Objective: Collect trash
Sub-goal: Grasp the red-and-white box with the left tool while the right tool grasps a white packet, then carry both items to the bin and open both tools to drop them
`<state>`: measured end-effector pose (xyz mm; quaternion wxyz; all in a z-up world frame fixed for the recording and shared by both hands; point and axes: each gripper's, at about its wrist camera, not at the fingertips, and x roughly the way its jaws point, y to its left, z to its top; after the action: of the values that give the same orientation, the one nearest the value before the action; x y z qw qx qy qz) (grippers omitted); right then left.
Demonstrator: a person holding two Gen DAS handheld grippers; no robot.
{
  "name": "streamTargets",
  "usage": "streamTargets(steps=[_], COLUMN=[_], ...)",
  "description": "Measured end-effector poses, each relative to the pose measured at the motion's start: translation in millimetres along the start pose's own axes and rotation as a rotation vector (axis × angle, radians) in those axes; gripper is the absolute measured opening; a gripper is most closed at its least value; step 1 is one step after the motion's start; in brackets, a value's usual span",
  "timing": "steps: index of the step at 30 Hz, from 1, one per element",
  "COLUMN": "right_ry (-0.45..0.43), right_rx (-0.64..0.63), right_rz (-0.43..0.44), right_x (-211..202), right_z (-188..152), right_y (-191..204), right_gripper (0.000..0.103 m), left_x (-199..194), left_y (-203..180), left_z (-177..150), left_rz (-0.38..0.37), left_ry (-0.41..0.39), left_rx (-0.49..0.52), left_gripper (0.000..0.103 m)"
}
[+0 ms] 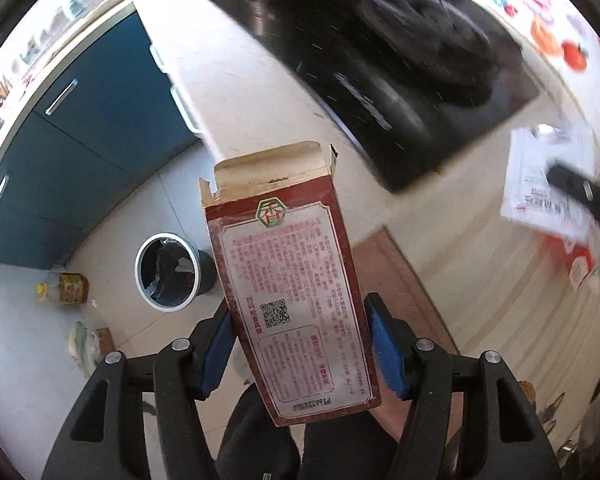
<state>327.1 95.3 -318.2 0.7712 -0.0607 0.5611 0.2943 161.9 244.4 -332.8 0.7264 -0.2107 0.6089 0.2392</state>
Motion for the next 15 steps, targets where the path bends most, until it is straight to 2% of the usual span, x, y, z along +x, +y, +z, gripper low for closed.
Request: streamTargets(steps=[5,8,11,13,14,15], right_ry=[0.012,0.05,0.105,0.153,0.191,0.211], right_rx=[-0.005,-0.02,-0.093,-0.139,-0.163,-0.173], right_rz=[0.076,0.154,0.204,0.22,0.233,0.239], right_x=[-18.0,-11.4,19.3,50.4,82.4,101.5], right_z=[-24.7,-44.3,-71.4,-91.5,-106.8,-115.2], right_y=[48.9,102.0,168.3,208.1,235.4,246.6], right_gripper=[0.001,0.001,0.001,0.001,0.001,0.001], left_x=[-9.0,-5.8,15.3,48.5,65.2,91.4], left_y=[56.0,110.1,189.6,239.7,258.4,285.5], left_z=[2.2,-3.2,-16.1,-26.8,-31.7,-38.0], left_rz=[-0.076,-0.101,-0.104,-0.093,-0.087,-0.082], left_ry=[-0.028,-0.034,0.0,0.047,0.066,0.097], left_rx=[-0.075,-0.133,-0.214,-0.279,-0.306,-0.333], left_gripper=[0.059,0.059,0.059,0.059,0.059,0.059])
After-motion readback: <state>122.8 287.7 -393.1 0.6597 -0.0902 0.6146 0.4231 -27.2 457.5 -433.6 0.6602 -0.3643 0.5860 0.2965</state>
